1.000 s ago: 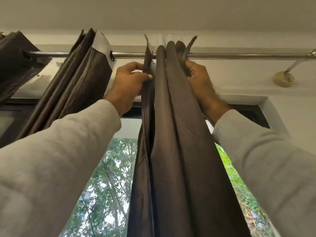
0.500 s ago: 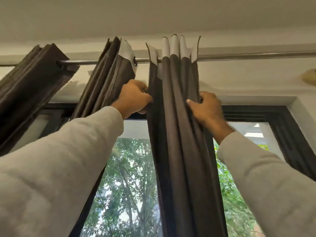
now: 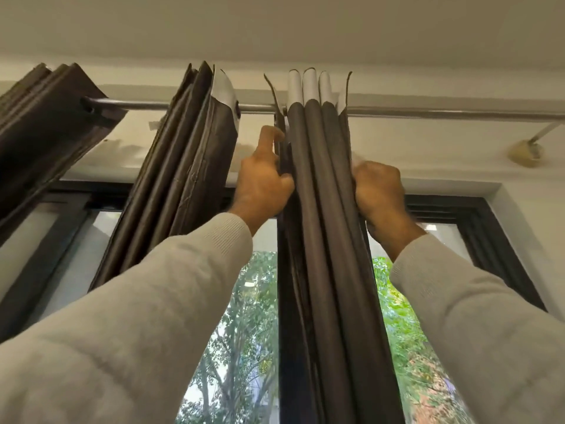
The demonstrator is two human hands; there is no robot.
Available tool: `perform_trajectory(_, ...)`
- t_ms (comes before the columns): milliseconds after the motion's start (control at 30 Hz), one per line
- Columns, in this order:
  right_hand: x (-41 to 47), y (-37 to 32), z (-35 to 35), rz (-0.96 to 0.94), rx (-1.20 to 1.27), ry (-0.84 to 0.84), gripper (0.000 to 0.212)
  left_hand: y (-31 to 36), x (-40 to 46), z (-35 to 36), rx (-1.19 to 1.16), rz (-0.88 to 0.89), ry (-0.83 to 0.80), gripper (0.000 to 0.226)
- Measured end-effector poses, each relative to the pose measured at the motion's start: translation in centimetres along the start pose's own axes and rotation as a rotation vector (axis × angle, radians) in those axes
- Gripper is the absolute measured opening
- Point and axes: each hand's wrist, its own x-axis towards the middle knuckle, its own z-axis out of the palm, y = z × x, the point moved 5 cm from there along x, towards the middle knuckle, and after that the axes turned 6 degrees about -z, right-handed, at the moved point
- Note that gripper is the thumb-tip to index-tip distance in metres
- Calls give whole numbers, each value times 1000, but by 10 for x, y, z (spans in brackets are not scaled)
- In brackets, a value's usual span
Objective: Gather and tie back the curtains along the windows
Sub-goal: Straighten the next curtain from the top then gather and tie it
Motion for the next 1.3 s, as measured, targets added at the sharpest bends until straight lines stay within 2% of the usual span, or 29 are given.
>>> perform_trajectory(67,-3,8,1,-2,68,-78,15,-1,-3,4,90,56,-26,29)
perform_trajectory(133,-7,13,1,-9,88,-171,22,-7,-6,9,151,46,-61,14)
perform_trajectory(267,-23,25,-7,-98,-131,-224,33,-20,-20,17,185,-21,-40,14)
perform_trajectory(367,-38,43,-12,-12,-40,-197,15,-31,-36,20,167,-69,-52,14)
perform_trajectory(400,-41,44,-15,-5,62,-169,6,-31,-40,19,137,-70,-26,15)
perform_trajectory(467,-43,31,-26,-50,312,-81,7,-24,-46,10,-25,-48,59,15)
perform_trajectory(567,-36,7,-42,-79,560,-54,3,-13,-47,-2,-438,-135,124,14)
perform_trajectory(600,-31,12,-40,-38,527,-60,11,-16,-44,-2,-479,-185,121,16)
perform_trajectory(633,-28,22,-38,21,409,-77,21,-19,-43,-2,-393,-222,106,18)
perform_trajectory(700,-32,45,-35,68,127,-150,36,-22,-49,2,20,-201,8,18)
perform_trajectory(767,-44,53,-39,-50,3,-236,45,-21,-65,6,223,-129,-61,14)
perform_trajectory(867,-66,41,-51,-278,-149,-341,41,-14,-94,8,195,-77,-70,12)
perform_trajectory(1000,-101,47,-45,-165,-182,-543,26,-11,-131,18,178,-94,-114,11)
perform_trajectory(1100,-146,52,-51,-155,-130,-584,15,-11,-167,19,128,-135,-124,13)
perform_trajectory(1200,-211,68,-55,-102,-146,-655,28,-21,-214,14,137,-238,-144,14)
perform_trajectory(1300,-263,68,-70,-68,-121,-586,35,-28,-262,1,97,-340,-185,14)
